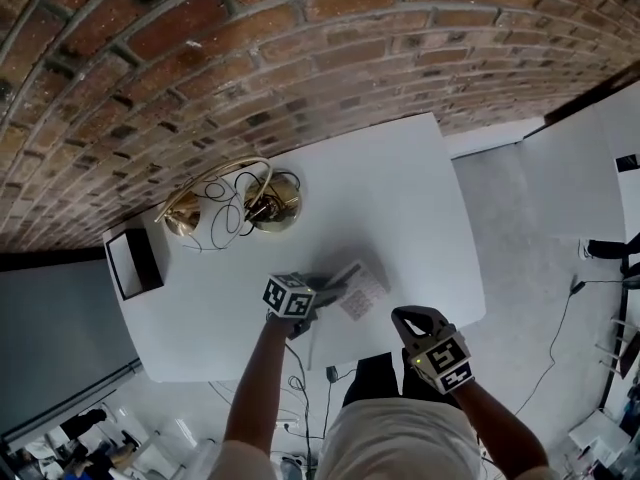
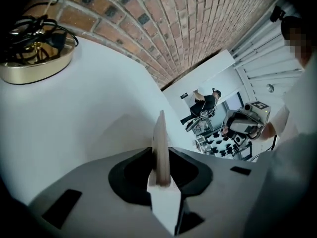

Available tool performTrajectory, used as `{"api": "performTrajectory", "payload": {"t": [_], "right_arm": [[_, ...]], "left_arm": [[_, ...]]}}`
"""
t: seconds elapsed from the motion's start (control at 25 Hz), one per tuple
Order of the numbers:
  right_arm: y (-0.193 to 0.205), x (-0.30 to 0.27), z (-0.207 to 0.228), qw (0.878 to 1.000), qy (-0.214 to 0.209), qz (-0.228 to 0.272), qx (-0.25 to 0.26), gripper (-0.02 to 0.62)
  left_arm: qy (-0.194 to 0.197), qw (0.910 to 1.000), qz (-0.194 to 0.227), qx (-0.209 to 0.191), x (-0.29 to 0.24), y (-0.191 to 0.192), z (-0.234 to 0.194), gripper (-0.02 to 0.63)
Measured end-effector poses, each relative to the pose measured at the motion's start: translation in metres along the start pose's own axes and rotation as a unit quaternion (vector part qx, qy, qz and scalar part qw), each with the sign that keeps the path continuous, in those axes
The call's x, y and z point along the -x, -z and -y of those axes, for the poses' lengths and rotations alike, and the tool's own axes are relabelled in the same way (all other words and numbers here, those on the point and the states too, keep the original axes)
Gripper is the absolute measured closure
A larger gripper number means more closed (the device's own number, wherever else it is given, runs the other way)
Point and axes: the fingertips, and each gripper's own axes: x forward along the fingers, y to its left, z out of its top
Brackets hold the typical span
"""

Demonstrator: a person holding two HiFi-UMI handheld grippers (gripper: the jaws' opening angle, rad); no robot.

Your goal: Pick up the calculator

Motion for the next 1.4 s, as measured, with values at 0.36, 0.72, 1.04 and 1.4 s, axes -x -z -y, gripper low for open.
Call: {"api": "performTrajectory", "payload": {"t": [0.36,0.72,1.04,1.4], "right_arm": [[-0.005,0.014,-0.015,1.000,0.000,0.004,0.021,0.583],[-0.011,0.029,-0.025,0.999,-0.003,0.007,0.034,0.583],[-0.018,0.061,-0.047,0.997,-0.007,0.015,0.071,0.583],[-0.035,0.114,-0.056,0.996,-0.018,0.039,0.075,0.583]], "left_arm": [[-0.022,0.9948,0.081,0.059,0.019,0.006,0.011,0.505],[-0.038,0.9847,0.154,0.073,0.045,0.000,0.034,0.506],[-0.051,0.9711,0.214,0.092,0.075,0.002,0.083,0.505],[-0.070,0.9457,0.298,0.109,0.110,0.005,0.139,0.506]]}}
